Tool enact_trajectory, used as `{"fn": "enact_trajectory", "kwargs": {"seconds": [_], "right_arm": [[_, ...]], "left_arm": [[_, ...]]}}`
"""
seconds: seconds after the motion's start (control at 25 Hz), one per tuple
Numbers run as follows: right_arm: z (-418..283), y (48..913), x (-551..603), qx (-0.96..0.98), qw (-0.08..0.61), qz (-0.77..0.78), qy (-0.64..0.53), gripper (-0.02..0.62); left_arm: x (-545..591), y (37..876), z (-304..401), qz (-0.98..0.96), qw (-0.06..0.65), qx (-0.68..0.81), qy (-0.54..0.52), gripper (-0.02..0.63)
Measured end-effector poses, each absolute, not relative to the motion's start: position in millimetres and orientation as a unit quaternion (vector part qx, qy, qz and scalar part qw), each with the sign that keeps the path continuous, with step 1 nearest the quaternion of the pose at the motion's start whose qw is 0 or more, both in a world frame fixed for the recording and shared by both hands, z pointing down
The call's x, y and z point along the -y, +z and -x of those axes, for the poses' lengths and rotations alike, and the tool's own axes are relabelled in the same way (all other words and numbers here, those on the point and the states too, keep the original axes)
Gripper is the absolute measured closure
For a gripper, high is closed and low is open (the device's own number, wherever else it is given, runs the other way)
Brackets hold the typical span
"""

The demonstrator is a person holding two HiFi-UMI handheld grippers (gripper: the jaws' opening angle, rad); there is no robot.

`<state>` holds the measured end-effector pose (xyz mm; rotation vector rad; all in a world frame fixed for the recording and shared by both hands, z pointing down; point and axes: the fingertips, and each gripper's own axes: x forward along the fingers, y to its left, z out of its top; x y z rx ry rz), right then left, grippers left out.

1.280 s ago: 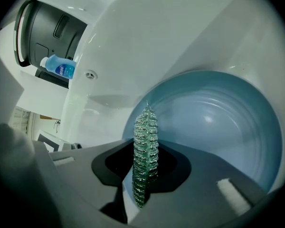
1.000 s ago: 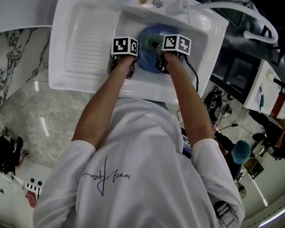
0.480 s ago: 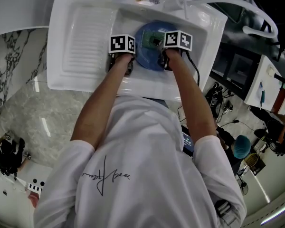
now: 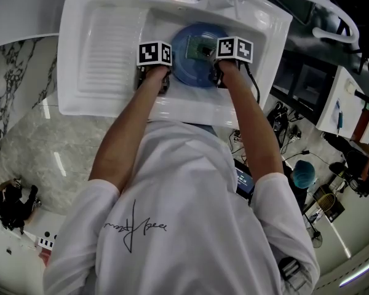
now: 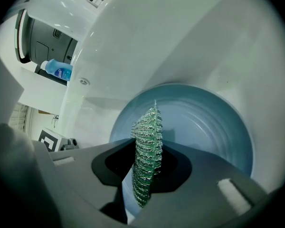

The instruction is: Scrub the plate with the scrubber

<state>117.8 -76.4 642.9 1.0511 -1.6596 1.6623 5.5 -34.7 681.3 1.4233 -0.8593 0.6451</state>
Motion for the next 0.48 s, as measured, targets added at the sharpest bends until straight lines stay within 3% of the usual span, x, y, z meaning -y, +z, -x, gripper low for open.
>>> {"fn": "enact_trajectory", "kwargs": {"seconds": [0.48], "right_arm": [[-146.2, 640.3, 74.5, 0.609, 0.288, -0.416, 0.611, 0.531]], "left_arm": [[34.6, 680.8, -5.7, -0.621, 0.629, 0.375, 0.281, 0.534]]}}
